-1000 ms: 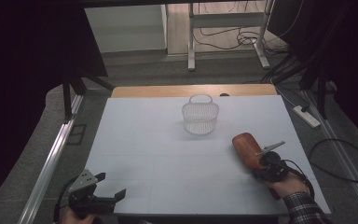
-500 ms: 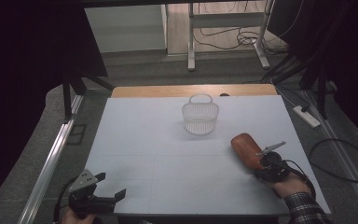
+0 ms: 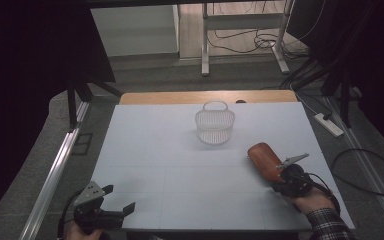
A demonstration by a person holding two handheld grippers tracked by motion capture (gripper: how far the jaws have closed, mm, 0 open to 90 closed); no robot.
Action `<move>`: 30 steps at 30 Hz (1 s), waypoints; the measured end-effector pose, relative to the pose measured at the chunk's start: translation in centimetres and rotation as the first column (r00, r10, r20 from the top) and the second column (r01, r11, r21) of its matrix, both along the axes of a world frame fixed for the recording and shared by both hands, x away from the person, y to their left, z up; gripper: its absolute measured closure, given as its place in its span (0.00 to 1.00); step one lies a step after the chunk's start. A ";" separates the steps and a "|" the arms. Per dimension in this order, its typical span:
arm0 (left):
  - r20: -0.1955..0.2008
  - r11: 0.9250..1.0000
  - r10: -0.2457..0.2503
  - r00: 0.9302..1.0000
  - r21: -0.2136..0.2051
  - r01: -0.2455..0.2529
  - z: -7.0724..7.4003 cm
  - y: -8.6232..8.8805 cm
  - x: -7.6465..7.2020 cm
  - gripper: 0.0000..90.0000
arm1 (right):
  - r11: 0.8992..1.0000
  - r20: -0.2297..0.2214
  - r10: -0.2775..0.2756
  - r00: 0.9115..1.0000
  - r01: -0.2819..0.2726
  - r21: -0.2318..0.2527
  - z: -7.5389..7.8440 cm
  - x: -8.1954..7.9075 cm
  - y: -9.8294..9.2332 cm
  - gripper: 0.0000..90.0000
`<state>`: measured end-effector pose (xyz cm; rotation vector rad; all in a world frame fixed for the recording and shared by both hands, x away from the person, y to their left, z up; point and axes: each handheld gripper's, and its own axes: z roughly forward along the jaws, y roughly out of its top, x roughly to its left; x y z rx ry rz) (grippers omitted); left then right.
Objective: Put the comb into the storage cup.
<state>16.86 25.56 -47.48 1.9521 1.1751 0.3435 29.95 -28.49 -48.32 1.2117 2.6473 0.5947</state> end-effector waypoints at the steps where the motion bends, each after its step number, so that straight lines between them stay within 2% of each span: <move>1: 0.000 1.000 0.000 1.000 0.000 0.000 0.0 0.0 0.0 0.03 | 1.000 0.005 -0.001 1.000 0.001 0.003 0.1 -0.1 0.0 0.88; 10: -0.001 1.000 0.001 1.000 -0.002 -0.001 0.0 0.0 0.0 0.03 | 1.000 0.050 -0.003 0.999 0.002 0.023 1.0 -1.0 0.4 0.75; 13: -0.001 1.000 0.001 1.000 -0.001 -0.001 0.0 0.0 0.0 0.03 | 1.000 0.087 -0.011 0.996 0.009 0.027 1.6 -1.4 0.4 0.67; 15: -0.002 1.000 0.001 1.000 -0.001 -0.001 0.0 0.0 0.0 0.03 | 1.000 0.092 -0.016 0.996 0.013 0.028 1.7 -1.5 0.4 0.65; 16: -0.001 1.000 0.001 1.000 -0.001 -0.001 0.0 0.0 0.0 0.03 | 0.999 0.109 -0.024 0.994 0.021 0.030 1.9 -1.6 0.3 0.61; 18: -0.002 1.000 0.001 1.000 -0.001 -0.001 0.0 0.0 0.0 0.03 | 0.999 0.116 -0.029 0.993 0.025 0.036 2.0 -1.7 0.3 0.58; 21: -0.002 1.000 0.001 1.000 0.000 -0.001 0.0 0.0 0.0 0.03 | 0.999 0.137 -0.038 0.990 0.033 0.033 2.3 -2.0 0.0 0.48; 26: -0.002 1.000 0.000 1.000 -0.001 0.000 0.0 0.0 0.1 0.03 | 0.998 0.148 -0.051 0.988 0.047 0.031 2.5 -2.2 -0.2 0.38; 30: -0.002 1.000 0.000 1.000 -0.001 0.000 0.0 0.0 0.1 0.03 | 0.997 0.138 -0.072 0.988 0.069 0.025 2.6 -2.2 -0.6 0.29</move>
